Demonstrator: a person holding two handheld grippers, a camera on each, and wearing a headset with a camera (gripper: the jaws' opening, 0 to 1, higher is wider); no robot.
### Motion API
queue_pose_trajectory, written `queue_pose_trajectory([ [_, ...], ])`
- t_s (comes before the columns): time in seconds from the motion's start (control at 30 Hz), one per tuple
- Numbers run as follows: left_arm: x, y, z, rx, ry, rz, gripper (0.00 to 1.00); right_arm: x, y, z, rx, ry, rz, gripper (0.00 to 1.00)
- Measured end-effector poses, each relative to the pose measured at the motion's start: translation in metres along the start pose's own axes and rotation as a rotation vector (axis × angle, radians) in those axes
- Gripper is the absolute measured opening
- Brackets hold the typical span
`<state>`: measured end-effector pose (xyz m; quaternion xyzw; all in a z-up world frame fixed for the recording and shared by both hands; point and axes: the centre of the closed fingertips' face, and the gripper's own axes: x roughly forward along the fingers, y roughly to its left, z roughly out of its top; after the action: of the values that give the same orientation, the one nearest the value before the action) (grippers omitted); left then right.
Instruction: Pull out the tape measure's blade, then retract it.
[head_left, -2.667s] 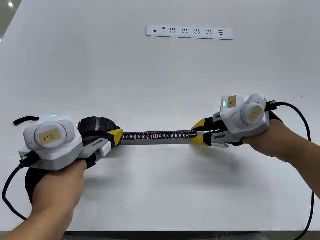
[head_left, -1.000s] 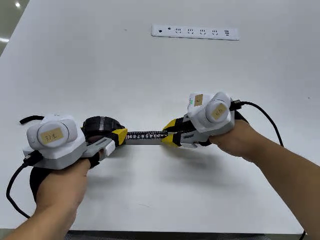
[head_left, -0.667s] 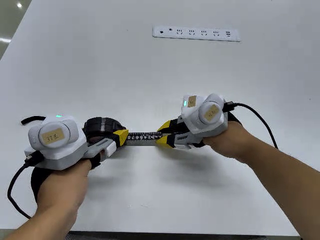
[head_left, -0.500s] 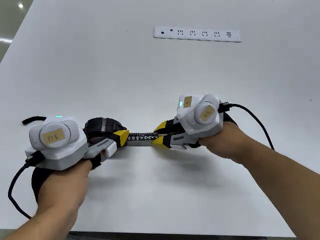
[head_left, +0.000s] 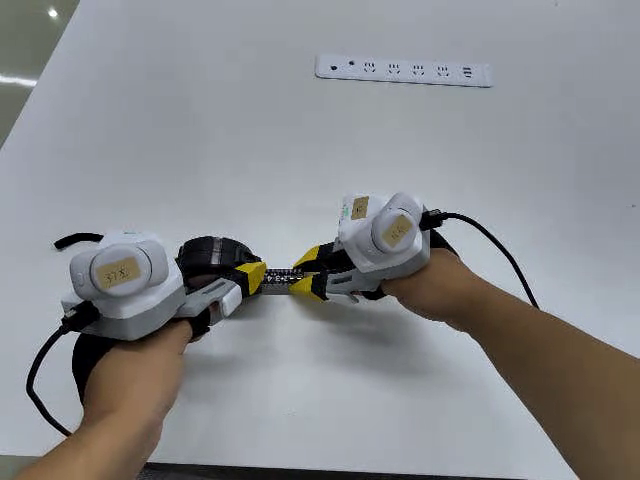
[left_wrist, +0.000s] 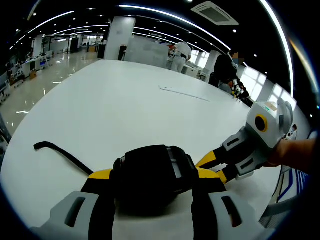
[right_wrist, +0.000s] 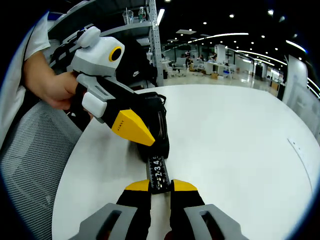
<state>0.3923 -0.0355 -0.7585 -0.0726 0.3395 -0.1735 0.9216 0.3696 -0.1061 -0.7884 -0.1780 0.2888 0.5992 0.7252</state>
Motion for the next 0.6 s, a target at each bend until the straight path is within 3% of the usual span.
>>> queue_pose_trajectory([
  [0.6,0.000,-0.001,0.000,-0.004,-0.003,0.006,0.57,0.021,0.004,0.016,0.006,-0.033,0.017,0.10],
])
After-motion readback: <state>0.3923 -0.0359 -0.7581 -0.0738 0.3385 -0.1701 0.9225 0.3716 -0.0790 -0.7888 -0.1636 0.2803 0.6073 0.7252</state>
